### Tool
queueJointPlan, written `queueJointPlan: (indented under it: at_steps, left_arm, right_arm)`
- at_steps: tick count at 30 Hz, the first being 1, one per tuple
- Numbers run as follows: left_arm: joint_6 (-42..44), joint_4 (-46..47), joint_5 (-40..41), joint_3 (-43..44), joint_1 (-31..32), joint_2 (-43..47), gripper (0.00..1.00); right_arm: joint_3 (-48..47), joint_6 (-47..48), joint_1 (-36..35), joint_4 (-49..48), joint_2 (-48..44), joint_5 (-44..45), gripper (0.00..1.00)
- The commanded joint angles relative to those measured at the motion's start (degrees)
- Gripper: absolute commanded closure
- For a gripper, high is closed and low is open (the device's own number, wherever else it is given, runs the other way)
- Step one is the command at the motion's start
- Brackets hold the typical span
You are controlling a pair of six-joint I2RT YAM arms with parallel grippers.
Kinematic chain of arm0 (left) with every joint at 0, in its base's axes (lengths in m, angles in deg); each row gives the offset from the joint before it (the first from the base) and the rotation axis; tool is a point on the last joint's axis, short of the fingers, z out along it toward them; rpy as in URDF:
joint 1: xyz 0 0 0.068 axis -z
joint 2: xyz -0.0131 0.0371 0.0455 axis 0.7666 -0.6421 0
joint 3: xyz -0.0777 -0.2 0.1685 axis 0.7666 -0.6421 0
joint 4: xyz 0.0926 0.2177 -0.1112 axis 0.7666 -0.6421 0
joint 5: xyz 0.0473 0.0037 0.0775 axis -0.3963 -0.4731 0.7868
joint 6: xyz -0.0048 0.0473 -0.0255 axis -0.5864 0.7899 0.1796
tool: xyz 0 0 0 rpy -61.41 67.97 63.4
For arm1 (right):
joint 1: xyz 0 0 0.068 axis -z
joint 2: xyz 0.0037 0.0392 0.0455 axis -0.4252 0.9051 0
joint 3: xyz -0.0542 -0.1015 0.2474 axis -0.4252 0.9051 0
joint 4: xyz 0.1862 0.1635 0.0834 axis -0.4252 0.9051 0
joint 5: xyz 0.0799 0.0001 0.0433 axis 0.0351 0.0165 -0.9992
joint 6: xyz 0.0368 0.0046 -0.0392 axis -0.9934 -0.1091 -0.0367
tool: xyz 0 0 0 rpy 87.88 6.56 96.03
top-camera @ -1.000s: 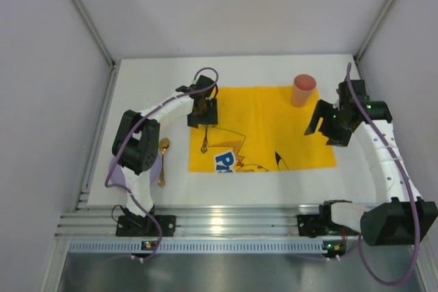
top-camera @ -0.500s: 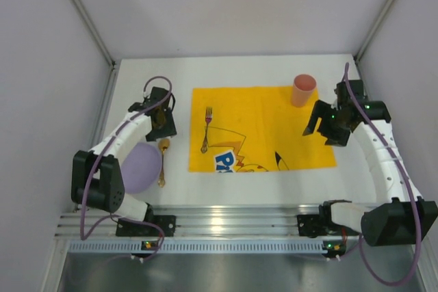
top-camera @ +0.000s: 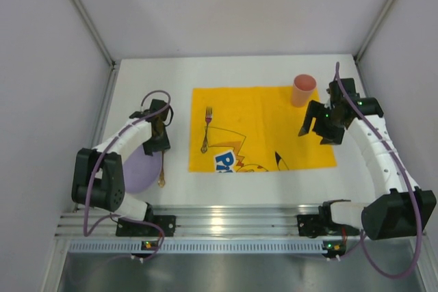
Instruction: Set the dinner table for one person
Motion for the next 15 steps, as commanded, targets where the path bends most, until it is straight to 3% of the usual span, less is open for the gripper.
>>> queueJointPlan:
  at_steps: [1, 5, 8, 9, 10, 12, 15]
  left_arm:
    - [-0.5, 0.3, 1.6, 0.1, -0.6, -1.8, 0.53]
    - [-0.7, 1.2, 1.2, -0.4, -0.7, -3.5, 0.56]
    - [-1.1, 1.5, 0.6, -0.3, -0.7, -4.7, 0.67]
    - [-1.2, 1.6, 0.5, -0.3, -0.7, -4.8, 0.74]
    - [-1.2, 1.8, 0.5, -0.2, -0.7, -4.7, 0.88]
    - [-1.0, 1.7, 0.8, 0.1, -0.8, -4.3, 1.0]
    - [0.5, -0.8, 1.1, 3.1, -0.7, -2.9, 1.0]
  right_arm:
    - [-1.8, 0.8, -1.0, -2.2, 0.0, 0.3, 0.21]
    - [-2.1, 0.9, -1.1, -2.2, 0.2, 0.6, 0.22]
    - [-2.3, 0.9, -1.2, -2.1, 0.2, 0.8, 0.22]
    - [-2.3, 0.9, -1.2, -2.1, 0.1, 0.8, 0.22]
    - [-2.1, 1.0, -1.3, -2.0, 0.0, 0.9, 0.22]
    - [-1.9, 1.1, -1.3, -2.0, -0.2, 1.1, 0.22]
    - [-1.4, 1.0, -1.4, -2.1, -0.3, 1.3, 0.22]
